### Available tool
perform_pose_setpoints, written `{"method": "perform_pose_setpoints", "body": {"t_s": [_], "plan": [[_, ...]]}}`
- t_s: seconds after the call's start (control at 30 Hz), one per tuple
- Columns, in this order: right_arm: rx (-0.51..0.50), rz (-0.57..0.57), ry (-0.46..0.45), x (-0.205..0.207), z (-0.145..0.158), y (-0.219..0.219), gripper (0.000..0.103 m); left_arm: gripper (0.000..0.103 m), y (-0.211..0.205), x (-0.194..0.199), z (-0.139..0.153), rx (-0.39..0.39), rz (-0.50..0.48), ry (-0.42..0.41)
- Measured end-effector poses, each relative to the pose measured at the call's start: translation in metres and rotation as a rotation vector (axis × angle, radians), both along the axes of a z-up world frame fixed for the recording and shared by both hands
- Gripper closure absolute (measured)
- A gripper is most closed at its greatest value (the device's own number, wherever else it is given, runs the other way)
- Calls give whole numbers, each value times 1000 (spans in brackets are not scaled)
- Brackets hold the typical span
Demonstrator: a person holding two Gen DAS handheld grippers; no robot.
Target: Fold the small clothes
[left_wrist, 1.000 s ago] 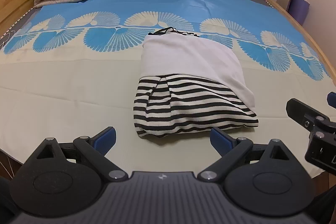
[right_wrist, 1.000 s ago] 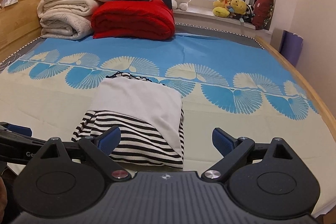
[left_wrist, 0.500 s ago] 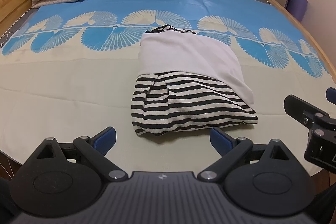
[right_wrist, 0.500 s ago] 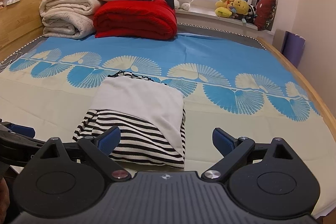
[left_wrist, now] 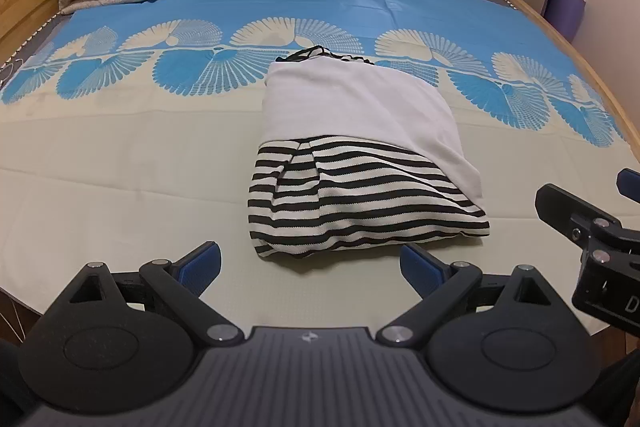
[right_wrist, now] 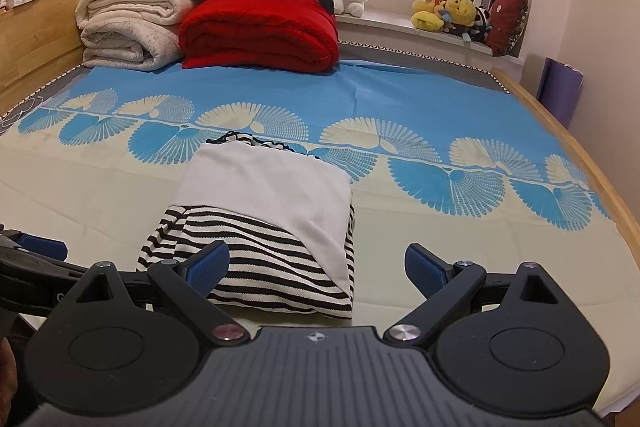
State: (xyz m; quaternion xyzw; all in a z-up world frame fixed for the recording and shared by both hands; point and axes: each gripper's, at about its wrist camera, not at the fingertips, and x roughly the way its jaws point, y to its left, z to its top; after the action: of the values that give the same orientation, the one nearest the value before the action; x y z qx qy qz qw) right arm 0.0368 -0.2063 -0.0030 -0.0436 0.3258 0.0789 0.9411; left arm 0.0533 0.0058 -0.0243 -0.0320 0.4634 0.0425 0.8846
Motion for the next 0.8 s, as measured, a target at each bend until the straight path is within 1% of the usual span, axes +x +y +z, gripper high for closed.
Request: {"method": "perform_pose_setpoints", "body": {"t_s": [0.8], "plan": [[1, 7, -3, 0, -1, -1, 8, 5, -1, 0, -1, -4, -4, 1]]}}
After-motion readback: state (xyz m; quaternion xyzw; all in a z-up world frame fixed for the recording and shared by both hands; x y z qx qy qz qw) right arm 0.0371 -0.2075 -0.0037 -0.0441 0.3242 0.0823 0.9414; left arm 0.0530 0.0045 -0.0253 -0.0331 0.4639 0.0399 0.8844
